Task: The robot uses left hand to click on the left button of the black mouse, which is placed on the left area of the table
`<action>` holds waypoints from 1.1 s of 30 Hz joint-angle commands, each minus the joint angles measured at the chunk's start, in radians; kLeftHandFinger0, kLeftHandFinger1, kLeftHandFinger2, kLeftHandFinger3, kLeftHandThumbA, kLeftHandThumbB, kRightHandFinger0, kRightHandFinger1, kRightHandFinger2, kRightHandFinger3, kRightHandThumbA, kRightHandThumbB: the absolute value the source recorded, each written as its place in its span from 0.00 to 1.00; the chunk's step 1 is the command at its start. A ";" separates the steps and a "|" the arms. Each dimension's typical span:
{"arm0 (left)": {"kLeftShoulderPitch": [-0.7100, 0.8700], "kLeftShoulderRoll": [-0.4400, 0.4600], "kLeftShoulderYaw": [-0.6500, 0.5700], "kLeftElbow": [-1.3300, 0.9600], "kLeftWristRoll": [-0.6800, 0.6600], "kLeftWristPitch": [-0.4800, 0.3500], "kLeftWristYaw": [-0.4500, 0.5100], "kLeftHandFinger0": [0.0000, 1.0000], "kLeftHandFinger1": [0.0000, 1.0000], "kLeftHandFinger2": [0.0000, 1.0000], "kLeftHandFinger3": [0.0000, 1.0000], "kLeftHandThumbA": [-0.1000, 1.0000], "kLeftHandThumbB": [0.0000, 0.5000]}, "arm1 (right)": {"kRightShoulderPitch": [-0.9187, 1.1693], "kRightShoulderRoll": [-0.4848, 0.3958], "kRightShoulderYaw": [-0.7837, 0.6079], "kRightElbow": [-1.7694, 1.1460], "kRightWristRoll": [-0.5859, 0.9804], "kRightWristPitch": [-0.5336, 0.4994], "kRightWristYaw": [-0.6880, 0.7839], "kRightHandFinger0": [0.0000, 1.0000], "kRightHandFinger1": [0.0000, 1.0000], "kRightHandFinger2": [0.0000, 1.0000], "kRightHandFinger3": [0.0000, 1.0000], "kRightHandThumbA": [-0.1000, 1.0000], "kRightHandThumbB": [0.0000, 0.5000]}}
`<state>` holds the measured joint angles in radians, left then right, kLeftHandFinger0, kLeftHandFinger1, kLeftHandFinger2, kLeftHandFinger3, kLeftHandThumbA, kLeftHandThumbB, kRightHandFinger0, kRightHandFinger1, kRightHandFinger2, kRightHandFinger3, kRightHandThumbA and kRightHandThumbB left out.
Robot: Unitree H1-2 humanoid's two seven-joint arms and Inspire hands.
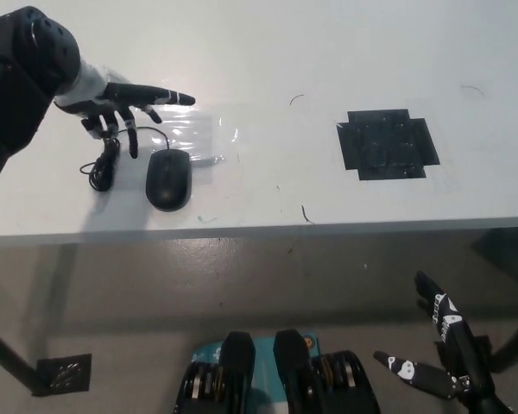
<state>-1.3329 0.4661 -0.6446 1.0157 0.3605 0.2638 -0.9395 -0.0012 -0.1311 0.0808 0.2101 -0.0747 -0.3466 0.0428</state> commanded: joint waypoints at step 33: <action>-0.122 -0.063 0.017 0.169 0.102 -0.092 -0.039 0.00 0.02 0.39 1.00 1.00 0.55 | -0.020 -0.017 -0.006 -0.043 0.001 -0.004 0.025 0.96 0.99 1.00 1.00 1.00 0.32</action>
<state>-1.3917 0.4064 -0.6491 1.1858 0.4564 0.1733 -0.9704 -0.0037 -0.1338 0.0808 0.2012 -0.0750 -0.3451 0.0559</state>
